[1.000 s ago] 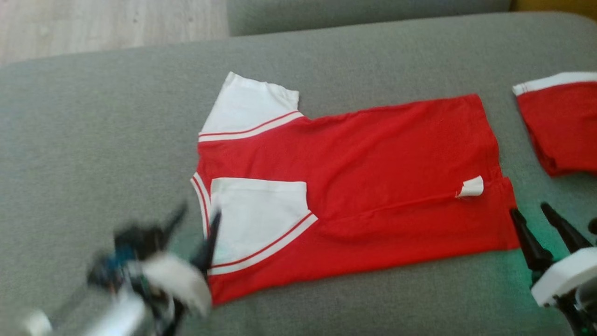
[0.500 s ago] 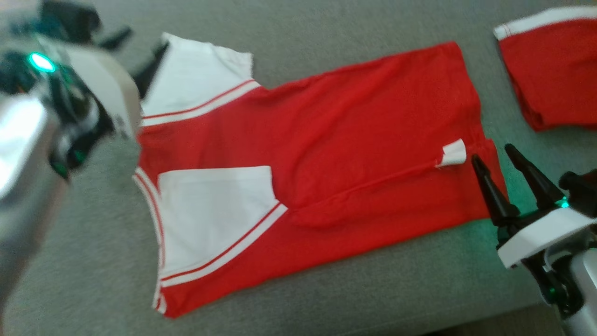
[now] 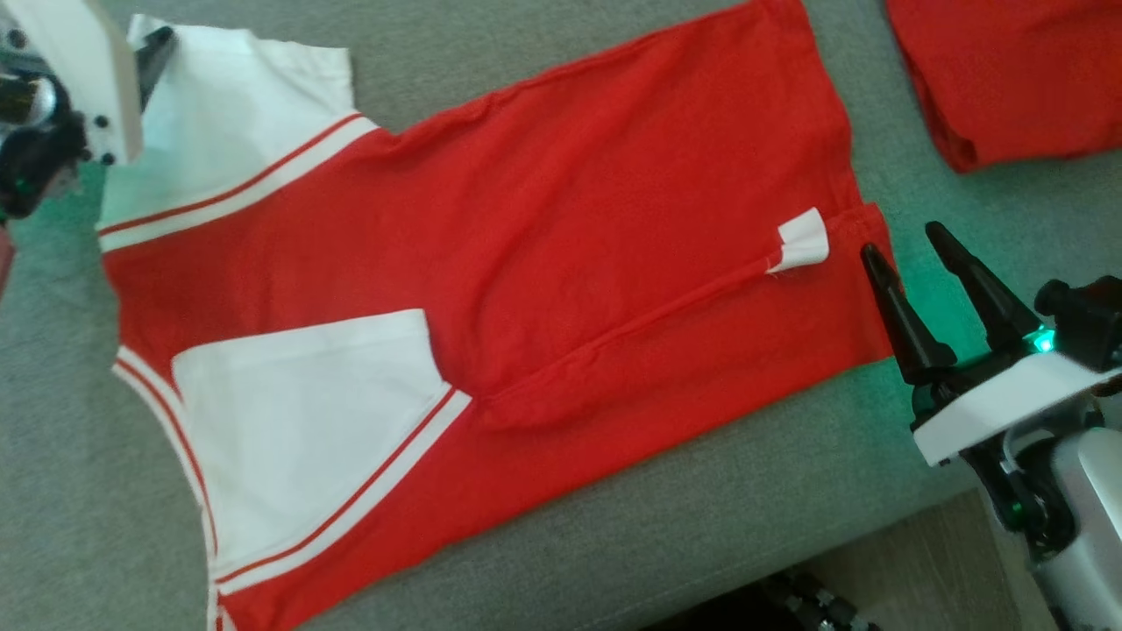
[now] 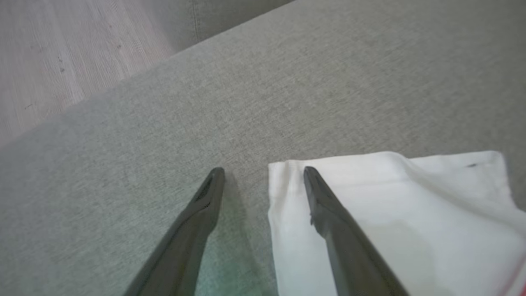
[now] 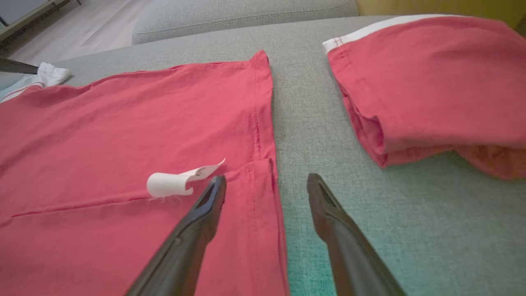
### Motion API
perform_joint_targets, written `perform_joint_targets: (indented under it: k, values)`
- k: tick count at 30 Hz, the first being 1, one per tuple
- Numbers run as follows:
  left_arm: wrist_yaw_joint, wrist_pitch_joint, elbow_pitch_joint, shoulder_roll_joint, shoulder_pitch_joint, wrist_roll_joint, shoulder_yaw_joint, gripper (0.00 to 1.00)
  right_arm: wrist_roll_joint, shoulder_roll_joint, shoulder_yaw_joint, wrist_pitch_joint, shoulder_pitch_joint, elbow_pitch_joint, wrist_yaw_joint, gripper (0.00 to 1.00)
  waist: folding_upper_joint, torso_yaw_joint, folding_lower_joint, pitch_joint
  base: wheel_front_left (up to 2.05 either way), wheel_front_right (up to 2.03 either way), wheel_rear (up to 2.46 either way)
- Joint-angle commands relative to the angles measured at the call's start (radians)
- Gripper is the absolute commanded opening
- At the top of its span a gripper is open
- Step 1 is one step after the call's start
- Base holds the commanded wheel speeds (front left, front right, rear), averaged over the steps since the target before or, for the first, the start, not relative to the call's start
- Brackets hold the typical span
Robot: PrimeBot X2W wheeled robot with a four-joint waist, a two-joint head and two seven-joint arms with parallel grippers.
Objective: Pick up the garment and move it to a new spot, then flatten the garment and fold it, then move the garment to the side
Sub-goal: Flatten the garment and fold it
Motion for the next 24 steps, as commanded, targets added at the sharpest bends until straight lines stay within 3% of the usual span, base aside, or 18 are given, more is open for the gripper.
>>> perform_joint_targets:
  k: [1,5,6,8,9,14,18,24]
  values:
    - [0.008,0.013,-0.004,0.058,-0.050,0.007,0.036,1.00,-0.005,-0.016,0.010,-0.012,0.003,-0.017,0.007,1.00,0.0000,-0.015,-0.0002,0.013,0.00,0.00,0.00]
    - [0.004,0.044,0.022,0.058,-0.038,-0.020,0.039,1.00,-0.006,-0.014,0.005,-0.020,0.004,-0.006,0.007,1.00,0.0000,-0.017,-0.0002,0.014,0.00,0.00,0.00]
    - [0.001,0.049,0.022,0.058,-0.036,-0.026,0.039,0.95,-0.007,-0.015,0.002,-0.022,0.004,-0.003,0.007,1.00,0.0000,-0.016,-0.0002,0.013,0.00,0.00,0.00]
    - [-0.003,0.063,0.021,0.053,-0.027,-0.047,0.043,0.10,-0.008,-0.017,-0.003,-0.024,0.004,0.001,0.007,1.00,0.0000,-0.013,-0.0002,0.010,0.00,0.00,0.00]
    - [-0.006,0.076,0.020,0.050,-0.023,-0.059,0.045,0.00,-0.008,-0.018,-0.006,-0.024,0.003,0.001,0.007,1.00,0.0000,-0.011,-0.0002,0.009,0.00,0.00,0.00]
    - [-0.012,0.092,-0.004,0.045,-0.020,-0.087,0.052,0.00,-0.009,-0.024,-0.019,-0.023,-0.007,-0.003,0.007,1.00,0.0000,0.001,-0.0002,0.005,0.00,0.00,0.00]
    - [-0.028,0.012,-0.042,0.050,-0.033,-0.059,0.049,0.00,0.003,-0.029,-0.025,-0.003,-0.048,-0.008,0.007,1.00,0.0000,0.016,-0.0002,-0.003,0.00,0.00,0.00]
    - [-0.049,-0.093,-0.070,0.026,-0.047,-0.036,0.025,0.00,0.077,-0.045,0.011,0.183,-0.216,0.054,0.007,1.00,0.0000,0.051,-0.0002,-0.023,0.00,0.00,0.00]
